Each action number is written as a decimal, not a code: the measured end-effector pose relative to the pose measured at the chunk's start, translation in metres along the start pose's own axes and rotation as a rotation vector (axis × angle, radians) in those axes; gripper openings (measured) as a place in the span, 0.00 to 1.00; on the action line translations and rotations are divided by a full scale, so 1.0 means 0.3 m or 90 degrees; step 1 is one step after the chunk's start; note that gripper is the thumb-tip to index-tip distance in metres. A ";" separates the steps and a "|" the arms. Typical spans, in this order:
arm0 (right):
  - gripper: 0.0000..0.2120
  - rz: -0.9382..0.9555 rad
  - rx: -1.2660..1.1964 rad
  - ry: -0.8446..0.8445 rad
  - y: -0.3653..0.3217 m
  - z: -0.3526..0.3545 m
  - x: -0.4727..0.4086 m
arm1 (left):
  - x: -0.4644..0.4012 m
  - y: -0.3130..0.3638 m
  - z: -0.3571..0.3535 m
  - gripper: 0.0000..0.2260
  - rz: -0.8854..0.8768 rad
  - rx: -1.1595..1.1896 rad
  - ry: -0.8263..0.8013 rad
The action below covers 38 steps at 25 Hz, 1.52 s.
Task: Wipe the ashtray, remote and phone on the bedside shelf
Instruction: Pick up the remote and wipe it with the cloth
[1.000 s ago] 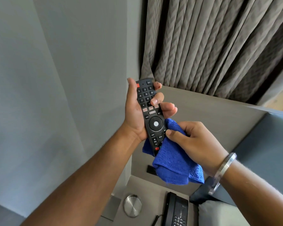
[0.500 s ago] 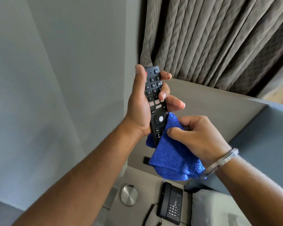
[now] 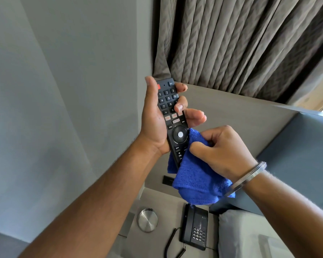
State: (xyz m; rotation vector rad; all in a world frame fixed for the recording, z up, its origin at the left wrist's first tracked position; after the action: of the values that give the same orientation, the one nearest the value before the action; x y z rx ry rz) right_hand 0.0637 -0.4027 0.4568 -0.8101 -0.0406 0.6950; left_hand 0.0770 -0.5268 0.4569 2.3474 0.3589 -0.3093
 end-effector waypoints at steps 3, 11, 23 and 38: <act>0.13 -0.015 -0.003 0.043 0.069 0.056 0.015 | -0.005 0.018 0.024 0.32 0.023 0.025 0.021; 0.12 0.063 -0.163 0.009 -0.005 0.122 0.111 | -0.033 0.056 -0.026 0.32 0.033 0.005 -0.005; 0.21 0.416 0.278 0.034 -0.130 0.001 0.166 | -0.109 0.107 0.061 0.28 -0.036 0.038 0.244; 0.25 0.312 0.305 0.016 -0.161 0.050 0.133 | -0.116 0.072 0.003 0.29 -0.024 0.028 0.118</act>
State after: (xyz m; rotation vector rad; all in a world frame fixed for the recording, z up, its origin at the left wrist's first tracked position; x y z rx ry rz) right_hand 0.1173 -0.3927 0.4911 -0.3614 0.3471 1.1031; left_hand 0.0517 -0.5483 0.4811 2.4215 0.4911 -0.1177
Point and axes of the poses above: each hand's wrist, its own x-axis away from the middle knuckle, its own z-axis out of the back of the hand, y = z × x, the point moved 7 cm from there along -x, towards the middle knuckle
